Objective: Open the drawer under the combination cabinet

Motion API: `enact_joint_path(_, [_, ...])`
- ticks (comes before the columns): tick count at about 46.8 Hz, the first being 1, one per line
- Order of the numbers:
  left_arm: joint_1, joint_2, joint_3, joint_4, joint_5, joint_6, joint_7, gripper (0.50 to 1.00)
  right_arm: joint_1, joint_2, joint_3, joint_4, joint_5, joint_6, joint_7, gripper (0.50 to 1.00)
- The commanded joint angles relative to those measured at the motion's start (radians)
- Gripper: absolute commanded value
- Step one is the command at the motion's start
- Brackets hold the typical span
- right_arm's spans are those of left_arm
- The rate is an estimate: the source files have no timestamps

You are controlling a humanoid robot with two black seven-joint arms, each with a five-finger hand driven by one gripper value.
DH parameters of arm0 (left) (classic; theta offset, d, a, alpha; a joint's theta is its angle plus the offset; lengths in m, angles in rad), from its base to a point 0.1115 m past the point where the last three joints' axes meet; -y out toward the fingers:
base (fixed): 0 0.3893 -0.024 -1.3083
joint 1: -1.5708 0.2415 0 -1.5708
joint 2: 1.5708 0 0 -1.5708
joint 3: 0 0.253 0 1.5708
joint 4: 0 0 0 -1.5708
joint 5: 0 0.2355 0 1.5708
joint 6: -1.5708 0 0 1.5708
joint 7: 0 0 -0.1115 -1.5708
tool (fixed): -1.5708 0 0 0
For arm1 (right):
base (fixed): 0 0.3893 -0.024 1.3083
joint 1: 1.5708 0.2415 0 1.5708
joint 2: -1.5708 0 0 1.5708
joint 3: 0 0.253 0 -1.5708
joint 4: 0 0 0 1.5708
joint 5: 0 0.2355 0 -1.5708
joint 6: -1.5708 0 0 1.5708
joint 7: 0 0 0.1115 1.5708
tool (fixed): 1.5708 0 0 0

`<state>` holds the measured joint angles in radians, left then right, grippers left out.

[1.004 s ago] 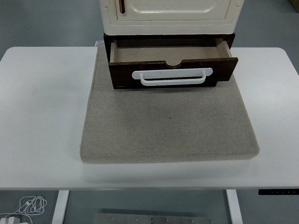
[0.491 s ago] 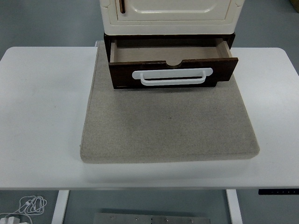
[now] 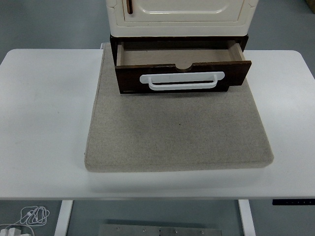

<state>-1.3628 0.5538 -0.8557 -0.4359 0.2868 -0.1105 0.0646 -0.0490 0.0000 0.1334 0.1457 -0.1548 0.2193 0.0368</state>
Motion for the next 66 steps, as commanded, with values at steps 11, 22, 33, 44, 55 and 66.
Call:
enact_joint_path(11, [0.094,-0.118,0.0,0.069,-0.244,-0.002,0.008,1.0,0.0,0.0,0.0,0.0,0.0,0.0,0.0,0.926])
enact_joint_path(22, [0.136,-0.187,-0.017,0.065,-0.323,-0.012,-0.02,1.0,0.0,0.0,0.0,0.0,0.001,0.0,0.0,0.926])
enact_joint_path(33, [0.165,-0.199,-0.014,0.065,-0.429,-0.015,-0.035,1.0,0.0,0.0,0.0,0.0,0.001,0.0,0.0,0.926])
enact_joint_path(44, [0.235,-0.199,-0.016,0.066,-0.485,-0.034,-0.037,1.0,0.0,0.0,-0.002,0.0,0.0,0.0,0.0,0.926])
enact_joint_path(55, [0.278,-0.201,-0.014,0.068,-0.485,-0.04,-0.039,1.0,-0.003,0.0,-0.002,0.0,0.001,0.0,0.0,0.926])
enact_joint_path(66, [0.298,-0.224,-0.017,0.071,-0.486,-0.101,-0.066,1.0,-0.003,0.0,-0.002,0.002,0.0,0.002,0.0,0.926])
